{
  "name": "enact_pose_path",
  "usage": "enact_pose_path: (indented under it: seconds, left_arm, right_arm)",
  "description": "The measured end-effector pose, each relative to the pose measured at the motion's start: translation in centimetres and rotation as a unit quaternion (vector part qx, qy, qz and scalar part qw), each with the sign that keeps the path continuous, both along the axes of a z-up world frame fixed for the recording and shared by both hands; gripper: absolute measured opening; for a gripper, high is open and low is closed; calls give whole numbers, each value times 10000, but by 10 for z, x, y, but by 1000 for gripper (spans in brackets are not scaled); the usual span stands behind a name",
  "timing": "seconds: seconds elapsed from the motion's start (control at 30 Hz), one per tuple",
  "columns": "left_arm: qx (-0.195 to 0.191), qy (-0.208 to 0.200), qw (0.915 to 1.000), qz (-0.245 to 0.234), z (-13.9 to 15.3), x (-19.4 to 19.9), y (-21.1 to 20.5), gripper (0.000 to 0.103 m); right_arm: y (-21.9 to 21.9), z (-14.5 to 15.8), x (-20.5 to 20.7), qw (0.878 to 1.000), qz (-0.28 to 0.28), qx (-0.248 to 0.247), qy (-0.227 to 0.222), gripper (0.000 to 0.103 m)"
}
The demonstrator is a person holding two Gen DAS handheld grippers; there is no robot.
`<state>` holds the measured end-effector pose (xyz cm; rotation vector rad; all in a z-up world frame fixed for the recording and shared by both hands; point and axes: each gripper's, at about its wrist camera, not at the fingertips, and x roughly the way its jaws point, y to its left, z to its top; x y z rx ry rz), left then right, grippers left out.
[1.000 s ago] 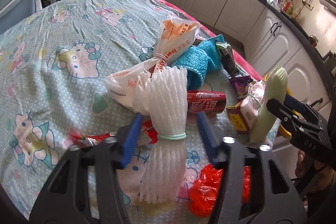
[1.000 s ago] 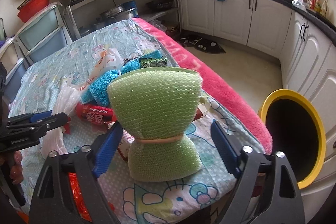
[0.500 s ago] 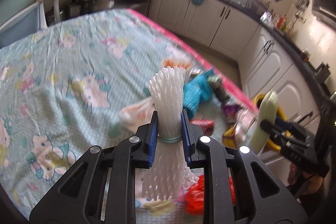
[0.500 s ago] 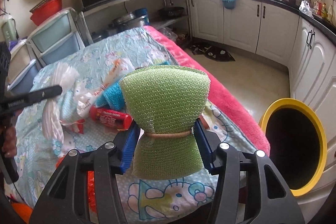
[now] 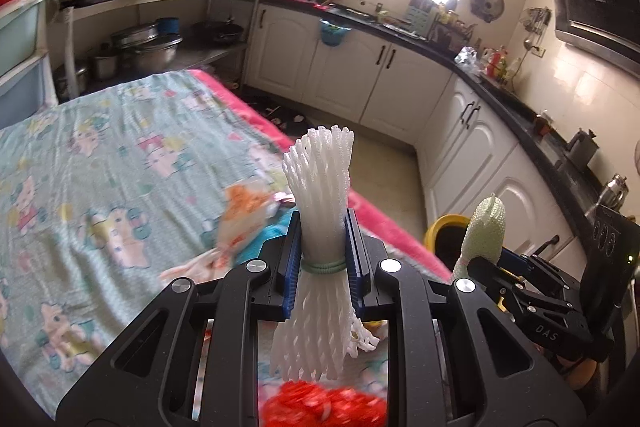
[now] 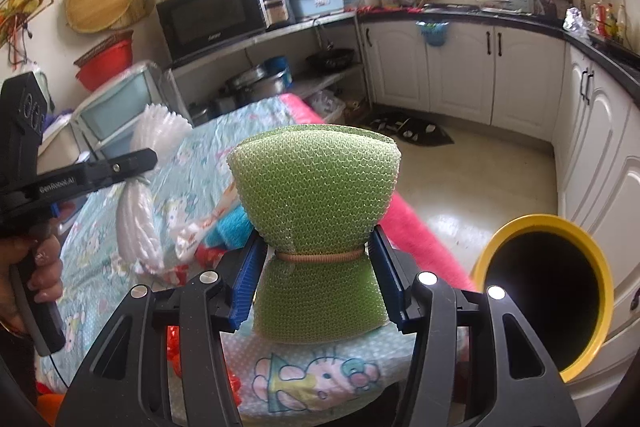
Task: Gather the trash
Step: 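Carry both items over the yellow bin and open both grippers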
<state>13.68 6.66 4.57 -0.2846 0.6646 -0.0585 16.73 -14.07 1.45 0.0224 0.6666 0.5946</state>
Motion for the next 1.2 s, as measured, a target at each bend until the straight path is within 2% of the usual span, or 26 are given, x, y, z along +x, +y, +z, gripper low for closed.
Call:
enact_pose_path:
  seconds: [0.2, 0.47, 0.67, 0.8, 1.1, 1.2]
  left_arm:
    - [-97, -91, 9997, -221, 3, 24, -33, 15]
    - [-327, -123, 9981, -516, -6, 52, -82, 15]
    - [-693, -113, 9961, -544, -29, 68, -109, 15]
    - [-787, -170, 9949, -614, -41, 73, -128, 15]
    - [-1347, -299, 9866, -875, -80, 88, -183, 15]
    - [-1416, -356, 9844, -987, -93, 93, -207, 15]
  right_arm:
    - [-31, 12, 8, 9990, -382, 10, -210, 50]
    - [-100, 8, 23, 9901, -1367, 74, -318, 50]
    - [-146, -15, 30, 9766, -2136, -114, -226, 50]
    - [-169, -34, 37, 9683, -2477, -271, -159, 50]
    - [-185, -81, 62, 9611, -2734, -364, 104, 50]
    - [-193, -95, 63, 9581, -2822, -428, 222, 50]
